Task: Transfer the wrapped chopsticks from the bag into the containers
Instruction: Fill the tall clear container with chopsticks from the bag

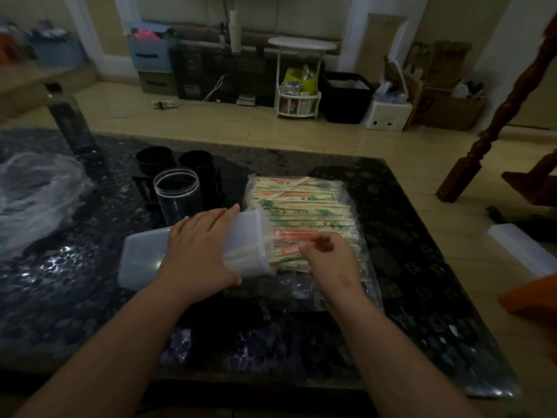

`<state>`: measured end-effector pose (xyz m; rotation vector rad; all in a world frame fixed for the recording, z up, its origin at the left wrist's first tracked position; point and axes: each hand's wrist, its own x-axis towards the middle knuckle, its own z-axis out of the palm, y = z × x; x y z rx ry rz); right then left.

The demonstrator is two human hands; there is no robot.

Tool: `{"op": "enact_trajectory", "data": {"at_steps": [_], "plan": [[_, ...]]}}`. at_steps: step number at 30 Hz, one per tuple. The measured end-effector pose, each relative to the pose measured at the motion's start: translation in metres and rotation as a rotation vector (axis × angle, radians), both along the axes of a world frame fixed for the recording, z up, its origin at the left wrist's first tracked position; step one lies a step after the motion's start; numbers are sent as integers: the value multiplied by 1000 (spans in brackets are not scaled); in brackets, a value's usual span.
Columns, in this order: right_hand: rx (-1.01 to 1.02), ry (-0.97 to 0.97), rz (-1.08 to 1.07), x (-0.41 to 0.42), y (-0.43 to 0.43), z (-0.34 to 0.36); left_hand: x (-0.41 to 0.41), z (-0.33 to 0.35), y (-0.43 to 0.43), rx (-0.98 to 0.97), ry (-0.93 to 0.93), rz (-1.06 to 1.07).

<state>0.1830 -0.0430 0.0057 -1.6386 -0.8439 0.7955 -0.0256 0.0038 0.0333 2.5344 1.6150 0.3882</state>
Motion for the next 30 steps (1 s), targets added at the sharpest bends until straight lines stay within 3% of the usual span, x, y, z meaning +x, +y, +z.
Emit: {"op": "enact_trajectory", "data": {"at_steps": [2, 4, 7, 11, 14, 18, 26, 30], "plan": [[20, 97, 19, 2, 2, -1, 0, 1, 0, -3, -1, 1], [12, 139, 179, 2, 3, 0, 0, 1, 0, -7, 6, 0], [16, 87, 261, 5, -1, 9, 0, 2, -1, -8, -10, 4], [-57, -294, 153, 24, 0, 9, -2, 3, 0, 4, -17, 13], [-282, -557, 350, 26, -2, 3, -2, 3, 1, 2, -30, 23], [-465, -752, 515, 21, -3, -9, -3, 3, 1, 7, -49, 41], [-604, -825, 749, 7, -7, -24, -5, 1, 2, 14, -52, 40], [-640, -775, 675, 2, -8, -30, -5, 2, 3, 21, -57, 49]]}}
